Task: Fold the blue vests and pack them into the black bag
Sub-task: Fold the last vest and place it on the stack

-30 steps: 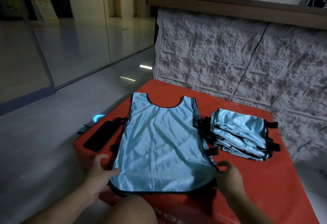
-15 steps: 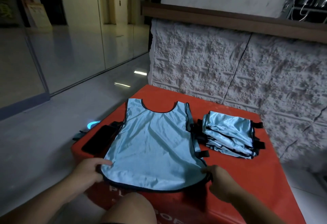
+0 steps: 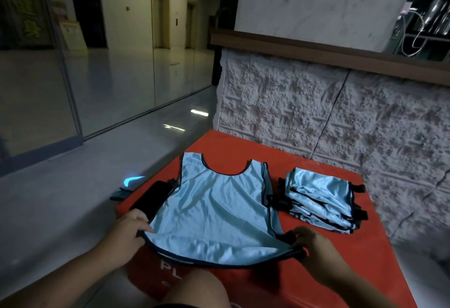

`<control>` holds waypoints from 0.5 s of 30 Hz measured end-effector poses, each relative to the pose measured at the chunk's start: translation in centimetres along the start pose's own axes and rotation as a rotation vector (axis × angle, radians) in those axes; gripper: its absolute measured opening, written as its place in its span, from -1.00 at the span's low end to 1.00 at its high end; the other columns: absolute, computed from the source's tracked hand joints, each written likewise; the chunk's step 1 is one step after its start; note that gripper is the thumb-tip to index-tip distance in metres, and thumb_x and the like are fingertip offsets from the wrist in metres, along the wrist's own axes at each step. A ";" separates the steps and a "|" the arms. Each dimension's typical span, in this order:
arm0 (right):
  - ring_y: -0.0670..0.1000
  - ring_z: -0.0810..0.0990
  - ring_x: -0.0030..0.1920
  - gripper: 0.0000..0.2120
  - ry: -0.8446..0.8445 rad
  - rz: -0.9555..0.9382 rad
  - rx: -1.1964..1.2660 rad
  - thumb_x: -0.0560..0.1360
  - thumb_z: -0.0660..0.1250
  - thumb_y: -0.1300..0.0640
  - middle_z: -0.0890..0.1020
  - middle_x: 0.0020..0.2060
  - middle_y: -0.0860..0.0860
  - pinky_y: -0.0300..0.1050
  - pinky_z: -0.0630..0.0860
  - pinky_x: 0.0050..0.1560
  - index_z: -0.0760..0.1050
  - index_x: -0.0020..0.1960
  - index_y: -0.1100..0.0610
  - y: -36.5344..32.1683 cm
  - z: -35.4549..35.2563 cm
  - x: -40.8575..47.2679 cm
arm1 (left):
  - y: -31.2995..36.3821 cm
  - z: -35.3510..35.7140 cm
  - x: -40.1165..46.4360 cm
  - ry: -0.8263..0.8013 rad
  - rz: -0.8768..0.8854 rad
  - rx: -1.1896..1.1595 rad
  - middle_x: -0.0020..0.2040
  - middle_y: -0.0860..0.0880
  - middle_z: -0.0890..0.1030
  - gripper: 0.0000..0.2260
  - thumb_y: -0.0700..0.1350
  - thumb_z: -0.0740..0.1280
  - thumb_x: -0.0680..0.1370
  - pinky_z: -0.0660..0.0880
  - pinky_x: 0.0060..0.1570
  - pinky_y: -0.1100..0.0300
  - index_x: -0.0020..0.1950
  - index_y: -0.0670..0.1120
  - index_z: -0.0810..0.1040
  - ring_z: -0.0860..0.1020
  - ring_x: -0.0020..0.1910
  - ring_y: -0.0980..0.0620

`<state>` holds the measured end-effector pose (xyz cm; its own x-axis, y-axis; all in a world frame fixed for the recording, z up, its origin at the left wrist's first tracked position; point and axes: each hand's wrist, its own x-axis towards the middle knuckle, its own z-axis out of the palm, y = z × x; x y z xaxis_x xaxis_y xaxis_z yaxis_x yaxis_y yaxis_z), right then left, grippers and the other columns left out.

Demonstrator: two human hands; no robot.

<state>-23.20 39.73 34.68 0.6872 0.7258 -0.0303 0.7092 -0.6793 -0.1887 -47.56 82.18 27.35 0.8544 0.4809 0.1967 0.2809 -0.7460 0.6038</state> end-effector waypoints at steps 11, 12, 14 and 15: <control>-0.18 0.63 -0.25 -0.86 -0.250 -0.040 0.122 0.34 0.37 0.11 0.68 -0.30 -0.13 -0.18 0.51 -0.20 0.69 -0.18 -0.03 2.7 -5.1 1.1 | 4.6 -4.7 0.9 -0.308 0.077 -0.198 -0.06 0.17 0.70 -0.48 -0.44 0.37 0.40 0.52 0.11 0.25 -0.16 0.25 0.73 0.64 0.00 0.18; -0.16 0.66 -0.21 -0.81 -0.225 -0.027 0.152 0.33 0.35 0.14 0.69 -0.28 -0.16 -0.19 0.54 -0.19 0.70 -0.15 -0.05 3.0 -5.6 2.2 | 5.2 -4.9 1.7 -0.306 0.052 -0.253 -0.08 0.12 0.73 -0.51 -0.46 0.39 0.44 0.54 0.09 0.24 -0.15 0.18 0.76 0.67 -0.03 0.15; -0.13 0.66 -0.21 -0.77 -0.156 -0.019 0.227 0.30 0.33 0.17 0.69 -0.27 -0.16 -0.17 0.54 -0.19 0.68 -0.19 -0.10 3.0 -6.3 4.6 | 5.6 -5.0 4.0 -0.275 0.011 -0.355 -0.10 0.01 0.75 -0.58 -0.47 0.44 0.45 0.57 0.06 0.25 -0.14 0.09 0.77 0.71 -0.05 0.06; -0.15 0.65 -0.22 -0.75 -0.113 -0.021 0.260 0.29 0.33 0.19 0.69 -0.27 -0.17 -0.18 0.53 -0.18 0.67 -0.21 -0.13 3.1 -6.4 6.2 | 5.6 -4.9 5.5 -0.249 0.001 -0.391 -0.11 -0.03 0.75 -0.61 -0.46 0.46 0.43 0.58 0.04 0.25 -0.15 0.06 0.77 0.71 -0.05 0.02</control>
<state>-15.76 41.42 40.23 0.6406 0.7568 -0.1300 0.6487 -0.6239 -0.4358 -43.41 82.88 35.61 0.9471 0.3191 0.0345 0.1349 -0.4932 0.8594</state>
